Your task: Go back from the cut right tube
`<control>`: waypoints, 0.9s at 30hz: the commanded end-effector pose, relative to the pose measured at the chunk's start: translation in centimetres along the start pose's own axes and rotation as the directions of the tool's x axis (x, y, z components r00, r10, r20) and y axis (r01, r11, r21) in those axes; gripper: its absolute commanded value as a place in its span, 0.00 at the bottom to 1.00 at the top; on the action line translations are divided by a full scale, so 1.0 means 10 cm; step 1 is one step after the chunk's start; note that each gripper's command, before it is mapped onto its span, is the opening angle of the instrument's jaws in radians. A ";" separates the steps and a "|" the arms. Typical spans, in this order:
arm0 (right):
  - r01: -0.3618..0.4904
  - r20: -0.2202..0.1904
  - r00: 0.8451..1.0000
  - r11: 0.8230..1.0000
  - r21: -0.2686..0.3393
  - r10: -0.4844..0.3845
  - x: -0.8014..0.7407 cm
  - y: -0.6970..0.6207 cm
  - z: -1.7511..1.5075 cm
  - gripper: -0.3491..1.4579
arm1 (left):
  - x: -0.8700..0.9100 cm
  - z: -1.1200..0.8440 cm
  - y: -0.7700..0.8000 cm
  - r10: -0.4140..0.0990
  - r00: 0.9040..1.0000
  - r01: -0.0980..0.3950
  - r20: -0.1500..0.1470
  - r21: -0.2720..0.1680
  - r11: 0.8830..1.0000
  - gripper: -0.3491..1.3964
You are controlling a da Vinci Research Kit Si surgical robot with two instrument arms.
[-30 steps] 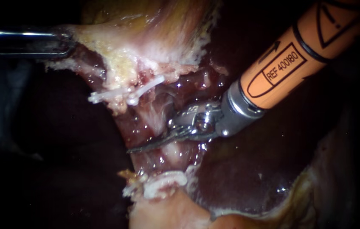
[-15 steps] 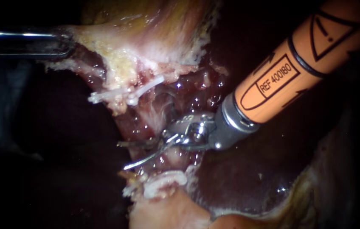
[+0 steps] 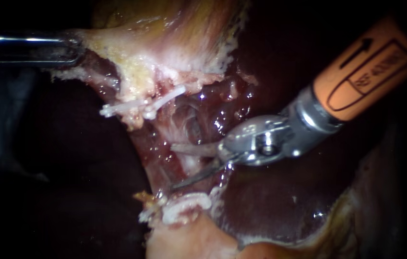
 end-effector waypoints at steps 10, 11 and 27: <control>0.068 0.088 0.994 0.996 -0.057 -0.063 -0.032 0.004 -0.063 0.99 | -0.001 0.000 -0.001 0.000 1.000 0.000 0.000 0.000 1.000 0.00; 0.069 0.090 0.994 0.996 -0.062 -0.063 -0.033 0.005 -0.067 0.99 | -0.001 0.000 -0.001 0.000 1.000 0.000 0.000 0.000 1.000 0.00; 0.070 0.100 0.993 0.994 -0.086 -0.062 -0.037 0.017 -0.098 0.99 | -0.010 0.020 -0.007 0.007 1.000 -0.007 -0.008 0.006 1.000 0.00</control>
